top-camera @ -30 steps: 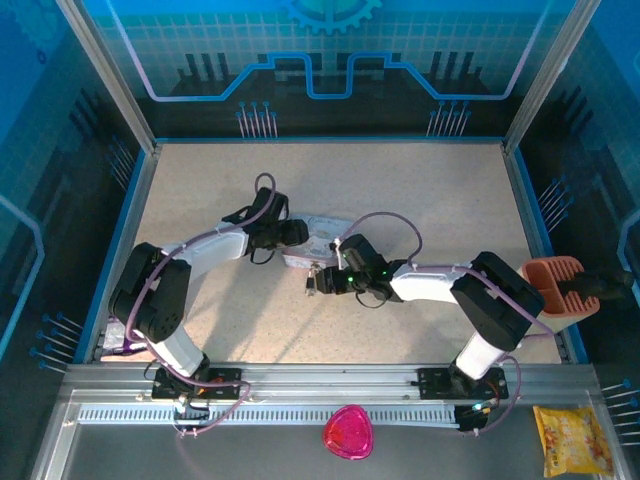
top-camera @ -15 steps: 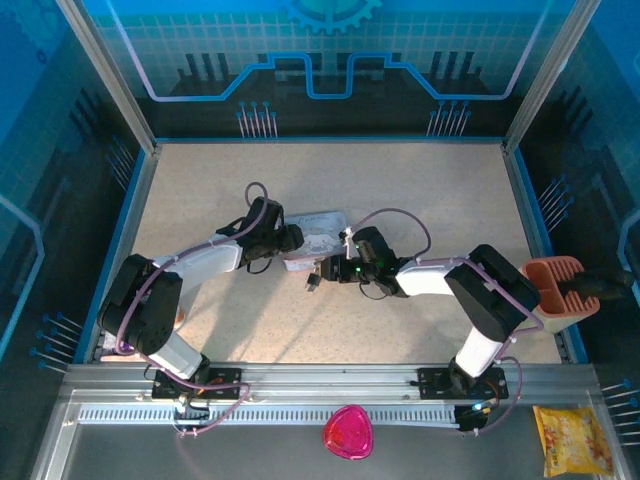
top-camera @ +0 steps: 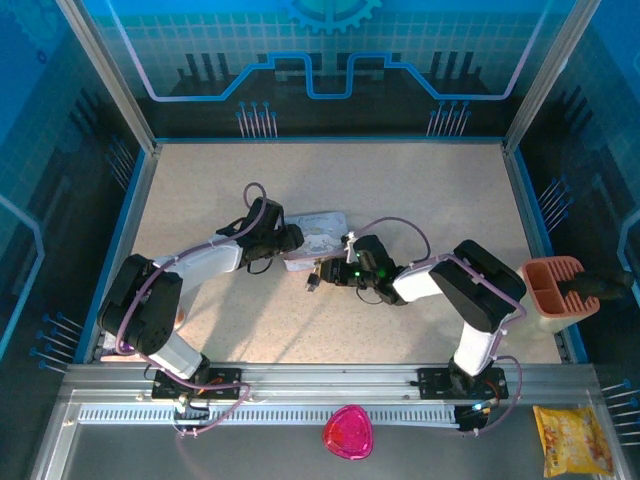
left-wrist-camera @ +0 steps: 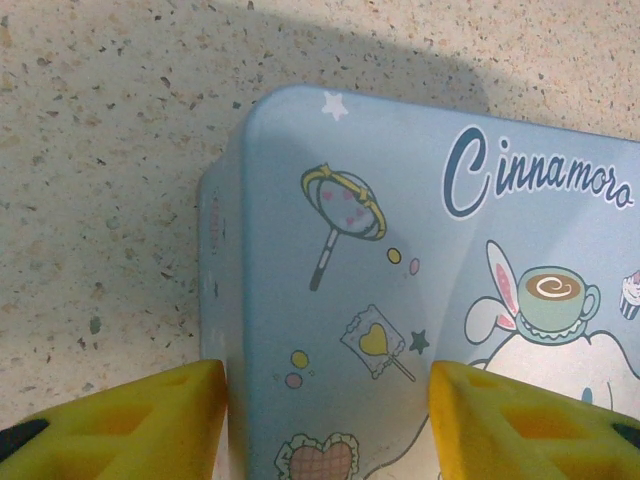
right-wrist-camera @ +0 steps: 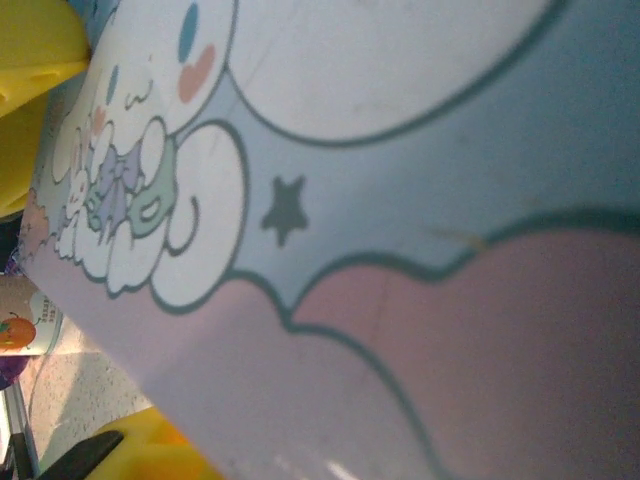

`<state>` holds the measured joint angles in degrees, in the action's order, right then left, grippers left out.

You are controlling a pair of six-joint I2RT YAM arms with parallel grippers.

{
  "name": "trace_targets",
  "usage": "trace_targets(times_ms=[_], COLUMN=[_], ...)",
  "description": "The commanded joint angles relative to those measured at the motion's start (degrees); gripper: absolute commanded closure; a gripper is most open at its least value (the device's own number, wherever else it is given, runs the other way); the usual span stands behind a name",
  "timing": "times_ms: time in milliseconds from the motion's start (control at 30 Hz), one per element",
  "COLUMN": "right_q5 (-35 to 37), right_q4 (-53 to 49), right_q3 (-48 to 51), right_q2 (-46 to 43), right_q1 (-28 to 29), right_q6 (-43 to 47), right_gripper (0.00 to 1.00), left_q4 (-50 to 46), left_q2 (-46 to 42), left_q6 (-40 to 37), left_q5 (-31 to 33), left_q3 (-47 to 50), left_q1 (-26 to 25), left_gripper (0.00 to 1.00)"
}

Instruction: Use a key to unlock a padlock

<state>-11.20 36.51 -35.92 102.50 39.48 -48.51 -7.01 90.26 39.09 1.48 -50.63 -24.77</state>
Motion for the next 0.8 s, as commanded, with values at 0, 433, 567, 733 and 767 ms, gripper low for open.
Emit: trace_targets(times_ms=[0, 433, 567, 733, 767], right_q5=[0.71, 0.6, 1.19, 1.53, 1.61], right_q4=[3.57, 8.82, 9.91, 11.45, 11.97], right_q3=[1.09, 2.08, 2.82, 3.03, 3.13], right_q2=[1.99, 4.64, 4.55, 5.32, 5.42], right_q1=[1.12, 2.17, 2.59, 3.26, 3.31], right_q6=[-2.48, -6.47, -7.12, -8.04, -8.32], right_gripper=[0.67, 0.75, 0.77, 0.79, 0.8], left_q4=[-3.71, -3.41, -3.6, -3.51, -3.61], left_q2=[1.31, 1.42, 1.32, 1.1, 1.13], left_q6=[0.88, 2.74, 3.46, 4.06, 4.22], left_q5=[-0.19, 0.34, 0.73, 1.22, 1.29], left_q3=[2.12, 2.62, 2.82, 3.16, 3.2], left_q1=[-0.54, -0.93, -0.98, -1.04, -1.04], left_gripper=[0.45, 0.45, 0.46, 0.46, 0.46])
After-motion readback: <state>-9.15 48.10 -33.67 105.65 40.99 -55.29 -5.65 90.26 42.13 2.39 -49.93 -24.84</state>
